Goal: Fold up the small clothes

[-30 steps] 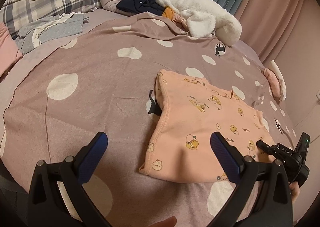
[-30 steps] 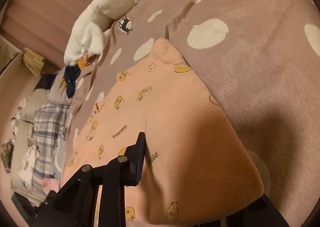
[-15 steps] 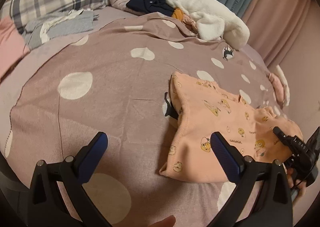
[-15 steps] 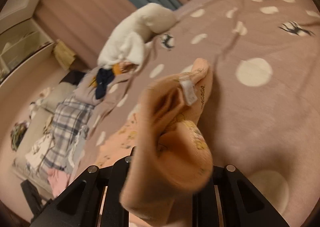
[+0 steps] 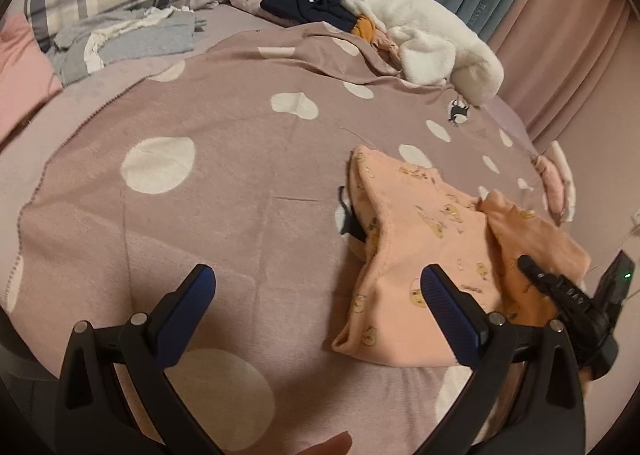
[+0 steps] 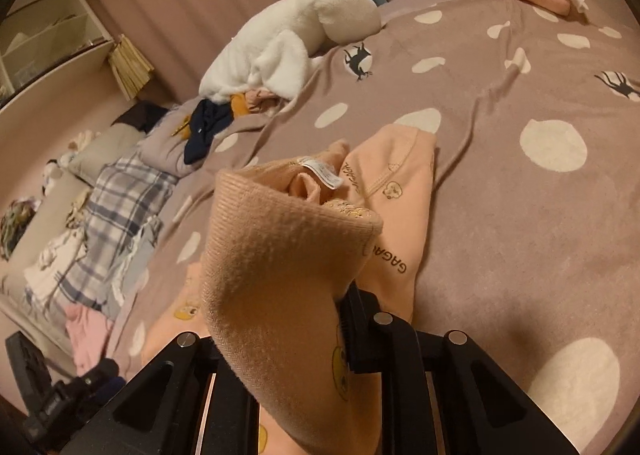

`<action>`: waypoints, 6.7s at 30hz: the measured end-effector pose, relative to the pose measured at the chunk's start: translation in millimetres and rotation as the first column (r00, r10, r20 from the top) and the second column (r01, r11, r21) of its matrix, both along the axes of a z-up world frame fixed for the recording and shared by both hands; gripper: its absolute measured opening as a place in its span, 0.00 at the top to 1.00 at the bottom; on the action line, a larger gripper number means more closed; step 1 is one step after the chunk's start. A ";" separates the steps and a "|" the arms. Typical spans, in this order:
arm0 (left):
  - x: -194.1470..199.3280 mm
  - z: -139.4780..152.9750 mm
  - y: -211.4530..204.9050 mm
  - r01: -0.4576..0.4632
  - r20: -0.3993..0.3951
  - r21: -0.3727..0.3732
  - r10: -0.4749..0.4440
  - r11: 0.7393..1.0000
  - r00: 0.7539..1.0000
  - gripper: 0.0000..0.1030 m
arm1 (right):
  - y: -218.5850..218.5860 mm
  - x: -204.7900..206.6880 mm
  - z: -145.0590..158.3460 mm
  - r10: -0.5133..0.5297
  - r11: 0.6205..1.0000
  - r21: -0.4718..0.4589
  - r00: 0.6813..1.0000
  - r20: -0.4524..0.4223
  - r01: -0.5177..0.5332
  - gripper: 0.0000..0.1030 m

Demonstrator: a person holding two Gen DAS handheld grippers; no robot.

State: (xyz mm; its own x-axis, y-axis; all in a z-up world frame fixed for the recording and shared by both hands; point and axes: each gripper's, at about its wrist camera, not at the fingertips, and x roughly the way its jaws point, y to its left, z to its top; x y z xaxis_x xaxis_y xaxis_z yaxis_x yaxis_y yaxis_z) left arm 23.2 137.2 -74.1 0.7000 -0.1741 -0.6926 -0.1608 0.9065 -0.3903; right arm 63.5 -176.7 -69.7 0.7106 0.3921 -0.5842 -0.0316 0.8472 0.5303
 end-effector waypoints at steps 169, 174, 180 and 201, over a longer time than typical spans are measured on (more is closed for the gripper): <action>27.5 -41.4 -8.5 0.211 -0.092 -0.563 -0.314 0.800 0.945 0.00 | 8.3 29.0 -44.6 0.413 0.858 0.441 0.863 -0.290 -0.262 0.10; 27.9 -47.1 3.0 0.163 -0.101 -0.605 -0.278 0.779 0.955 0.00 | 8.9 31.8 -45.2 0.408 0.861 0.441 0.862 -0.301 -0.253 0.10; 48.1 -47.8 -13.3 0.250 -0.087 -0.630 -0.387 0.735 0.918 0.00 | 24.0 37.7 -44.6 0.483 0.812 0.493 0.834 -0.267 -0.313 0.10; 54.3 -50.0 -25.2 0.163 -0.146 -0.387 -0.235 0.907 0.961 0.59 | 49.2 52.7 -50.6 0.383 0.905 0.317 0.869 -0.313 -0.285 0.62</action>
